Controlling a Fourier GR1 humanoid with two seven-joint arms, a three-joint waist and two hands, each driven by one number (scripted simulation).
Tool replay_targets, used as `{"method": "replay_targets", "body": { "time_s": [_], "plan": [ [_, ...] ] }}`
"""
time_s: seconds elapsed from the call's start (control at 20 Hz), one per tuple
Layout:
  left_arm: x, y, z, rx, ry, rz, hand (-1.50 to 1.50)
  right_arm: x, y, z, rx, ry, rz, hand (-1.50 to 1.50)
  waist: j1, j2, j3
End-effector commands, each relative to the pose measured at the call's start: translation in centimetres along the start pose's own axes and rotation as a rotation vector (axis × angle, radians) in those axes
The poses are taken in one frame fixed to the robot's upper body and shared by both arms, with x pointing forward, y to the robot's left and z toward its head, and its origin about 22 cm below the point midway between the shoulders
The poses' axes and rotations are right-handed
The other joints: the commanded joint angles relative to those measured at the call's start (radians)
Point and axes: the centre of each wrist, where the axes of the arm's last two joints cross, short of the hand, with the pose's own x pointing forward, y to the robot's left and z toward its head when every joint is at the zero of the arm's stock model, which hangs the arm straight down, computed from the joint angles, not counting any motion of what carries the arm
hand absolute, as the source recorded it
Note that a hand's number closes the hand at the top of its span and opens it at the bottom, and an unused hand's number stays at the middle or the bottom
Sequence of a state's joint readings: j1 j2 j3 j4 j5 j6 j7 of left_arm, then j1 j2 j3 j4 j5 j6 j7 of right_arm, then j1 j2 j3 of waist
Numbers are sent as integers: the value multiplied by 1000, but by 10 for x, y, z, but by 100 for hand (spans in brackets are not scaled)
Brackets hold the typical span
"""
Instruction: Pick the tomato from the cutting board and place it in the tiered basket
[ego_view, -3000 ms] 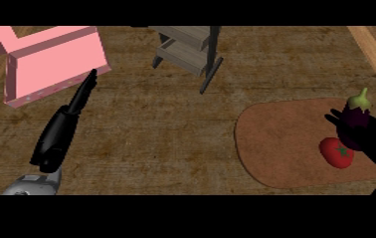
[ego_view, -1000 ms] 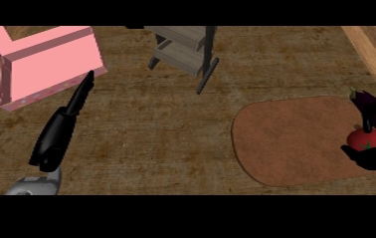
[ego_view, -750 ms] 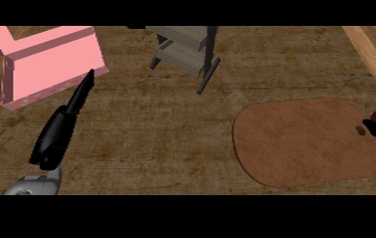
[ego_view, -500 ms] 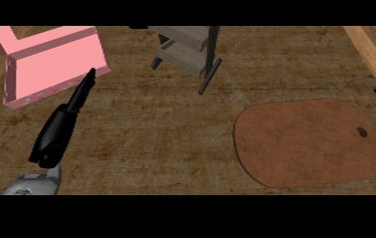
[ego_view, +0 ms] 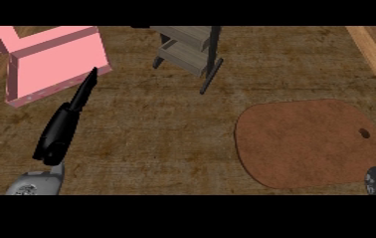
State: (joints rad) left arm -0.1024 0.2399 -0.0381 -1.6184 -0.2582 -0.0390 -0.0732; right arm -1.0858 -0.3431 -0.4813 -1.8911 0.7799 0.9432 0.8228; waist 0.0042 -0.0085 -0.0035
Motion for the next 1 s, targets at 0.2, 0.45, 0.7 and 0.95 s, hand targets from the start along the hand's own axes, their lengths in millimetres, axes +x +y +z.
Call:
{"method": "replay_targets", "body": {
  "time_s": [0.2, 0.45, 0.7, 0.95],
  "plan": [
    [-6, -8, 12, -16, -8, 17, 0, 112, -33, -15, 9, -31, -37, 150, 19, 5, 0],
    [-3, -7, 10, -11, -23, 19, 0, 154, -34, -38, 49, -17, -80, 150, 24, 9, 1],
    [9, -3, -4, -22, -34, 3, 0, 187, -21, -62, 45, 12, -121, 150, 37, 19, 0],
    [15, -6, -16, -41, -39, 20, 0, 221, 1, -70, 143, 50, -167, 150, 37, 21, 0]
  ]
}}
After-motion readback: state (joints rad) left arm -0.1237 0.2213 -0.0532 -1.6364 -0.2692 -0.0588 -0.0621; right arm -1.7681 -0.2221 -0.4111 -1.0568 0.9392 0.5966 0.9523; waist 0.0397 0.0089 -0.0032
